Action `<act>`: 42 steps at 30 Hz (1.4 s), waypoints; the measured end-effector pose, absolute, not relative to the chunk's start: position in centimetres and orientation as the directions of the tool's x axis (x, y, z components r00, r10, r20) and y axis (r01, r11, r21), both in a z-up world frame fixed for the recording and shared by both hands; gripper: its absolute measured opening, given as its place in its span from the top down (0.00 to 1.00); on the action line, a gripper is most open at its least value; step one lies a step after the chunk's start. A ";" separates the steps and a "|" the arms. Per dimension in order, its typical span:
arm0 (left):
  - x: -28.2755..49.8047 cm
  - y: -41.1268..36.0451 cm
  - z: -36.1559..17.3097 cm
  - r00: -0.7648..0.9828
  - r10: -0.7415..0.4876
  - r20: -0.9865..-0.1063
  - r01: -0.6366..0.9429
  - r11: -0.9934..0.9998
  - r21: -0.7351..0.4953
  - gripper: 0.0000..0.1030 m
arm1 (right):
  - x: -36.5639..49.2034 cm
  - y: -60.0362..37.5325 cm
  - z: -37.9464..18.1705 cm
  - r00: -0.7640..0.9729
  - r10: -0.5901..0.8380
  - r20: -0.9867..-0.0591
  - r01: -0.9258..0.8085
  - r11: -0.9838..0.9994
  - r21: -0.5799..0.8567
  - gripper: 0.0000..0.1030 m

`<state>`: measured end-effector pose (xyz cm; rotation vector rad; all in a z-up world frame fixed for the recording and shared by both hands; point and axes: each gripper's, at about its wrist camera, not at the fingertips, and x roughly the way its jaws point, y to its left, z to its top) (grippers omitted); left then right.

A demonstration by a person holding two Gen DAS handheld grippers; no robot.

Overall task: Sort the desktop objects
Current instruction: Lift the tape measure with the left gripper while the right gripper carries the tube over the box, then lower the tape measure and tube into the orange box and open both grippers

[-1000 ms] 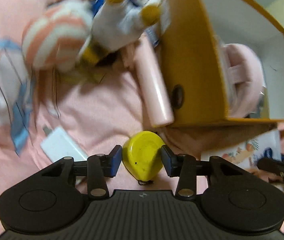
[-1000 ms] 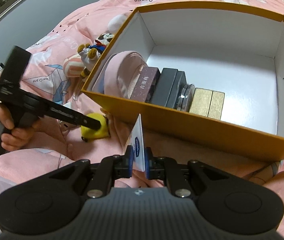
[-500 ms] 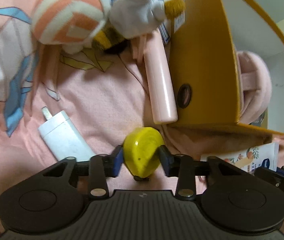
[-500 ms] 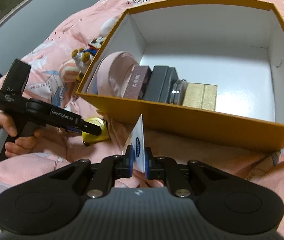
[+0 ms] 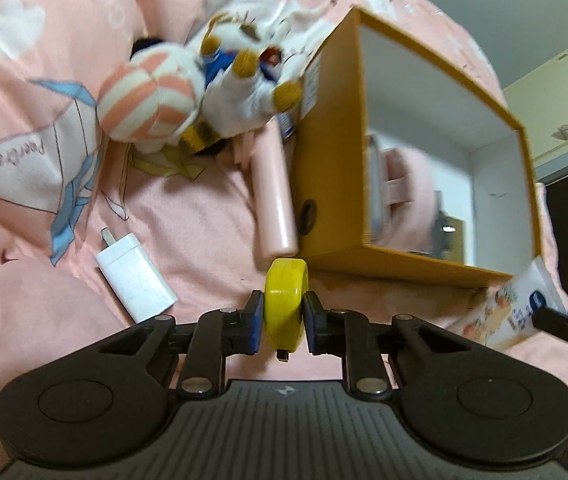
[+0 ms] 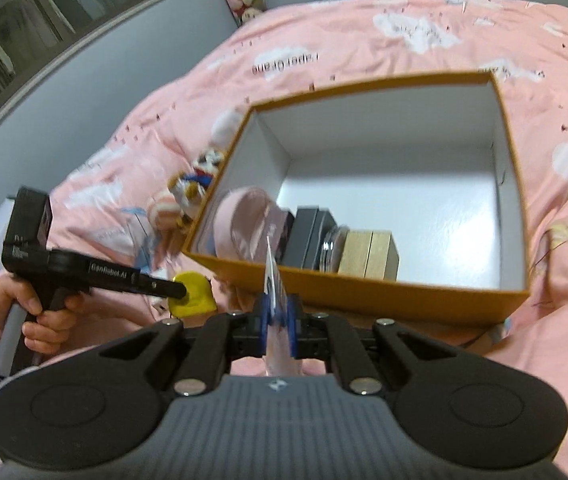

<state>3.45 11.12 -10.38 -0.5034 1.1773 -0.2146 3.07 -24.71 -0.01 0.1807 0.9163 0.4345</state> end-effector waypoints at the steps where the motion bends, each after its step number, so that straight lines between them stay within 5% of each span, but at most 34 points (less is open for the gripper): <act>1: 3.0 11.1 -9.7 0.389 -0.422 -0.819 -0.091 0.867 -0.490 0.78 | 3.0 -25.1 0.6 0.541 0.442 -0.715 -0.284 0.897 0.340 0.91; 13: 5.5 5.9 -0.7 0.459 -0.576 -0.676 0.112 0.793 -0.599 0.78 | 4.0 -28.2 6.2 0.779 0.254 -0.574 -0.170 0.966 0.197 0.91; 17: 8.3 3.3 -0.8 0.444 -0.605 -0.661 0.171 0.781 -0.601 0.78 | 6.3 -27.8 3.3 0.769 0.151 -0.621 -0.111 0.988 0.102 0.91; 28: 15.6 -3.7 -4.6 0.306 -0.658 -0.688 0.235 0.753 -0.615 0.78 | 10.3 -28.7 -3.4 0.709 0.172 -0.684 -0.077 0.983 0.167 0.91; 42: 17.5 -6.9 -8.4 0.157 -0.660 -0.734 0.290 0.742 -0.605 0.77 | 10.0 -29.2 -4.5 0.687 0.182 -0.703 -0.066 0.980 0.190 0.91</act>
